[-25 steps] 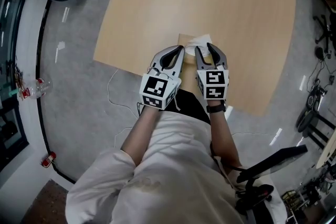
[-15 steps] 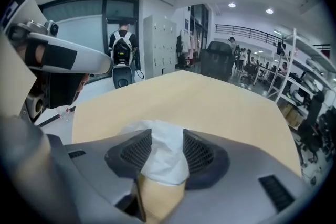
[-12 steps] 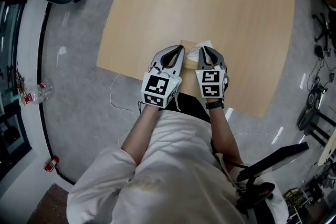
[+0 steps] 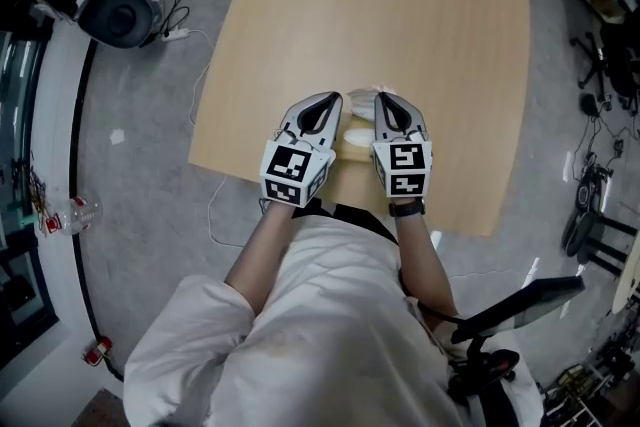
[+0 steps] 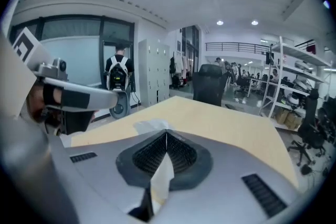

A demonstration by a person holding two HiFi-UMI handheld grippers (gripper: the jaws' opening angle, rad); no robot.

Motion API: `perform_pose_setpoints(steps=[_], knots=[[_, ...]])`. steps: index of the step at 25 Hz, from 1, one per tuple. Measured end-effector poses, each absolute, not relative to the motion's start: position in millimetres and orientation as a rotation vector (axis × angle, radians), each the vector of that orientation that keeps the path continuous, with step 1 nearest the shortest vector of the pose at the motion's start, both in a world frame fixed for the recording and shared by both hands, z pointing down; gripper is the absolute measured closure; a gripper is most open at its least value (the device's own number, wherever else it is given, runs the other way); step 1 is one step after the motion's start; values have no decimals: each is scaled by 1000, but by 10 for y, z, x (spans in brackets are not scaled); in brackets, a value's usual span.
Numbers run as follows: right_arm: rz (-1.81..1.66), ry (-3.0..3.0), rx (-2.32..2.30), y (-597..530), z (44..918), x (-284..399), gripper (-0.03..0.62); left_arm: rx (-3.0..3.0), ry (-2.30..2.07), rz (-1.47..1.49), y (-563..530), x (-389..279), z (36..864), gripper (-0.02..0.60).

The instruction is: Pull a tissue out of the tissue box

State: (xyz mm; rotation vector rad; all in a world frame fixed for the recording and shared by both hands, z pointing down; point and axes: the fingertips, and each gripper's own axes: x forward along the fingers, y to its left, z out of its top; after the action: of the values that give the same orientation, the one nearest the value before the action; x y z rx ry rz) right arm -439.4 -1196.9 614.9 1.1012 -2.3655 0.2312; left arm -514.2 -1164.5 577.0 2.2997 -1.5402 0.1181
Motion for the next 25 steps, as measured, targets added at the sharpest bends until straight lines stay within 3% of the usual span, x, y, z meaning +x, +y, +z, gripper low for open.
perform_pose_setpoints(steps=[10,15,25], knots=[[12,-2649,1364,-12034,4596,-4568,591,2459,-1651,-4,-11867,-5370,4733,588],[-107,-2683,1506,-12297,4035,-4119,591,2581,-1696,-76,-12243,-4977,4144,588],[-158,-2696,1610,-12255,3761,-3814,591,2652,-1705,-165,-12154,-4724,3778,588]])
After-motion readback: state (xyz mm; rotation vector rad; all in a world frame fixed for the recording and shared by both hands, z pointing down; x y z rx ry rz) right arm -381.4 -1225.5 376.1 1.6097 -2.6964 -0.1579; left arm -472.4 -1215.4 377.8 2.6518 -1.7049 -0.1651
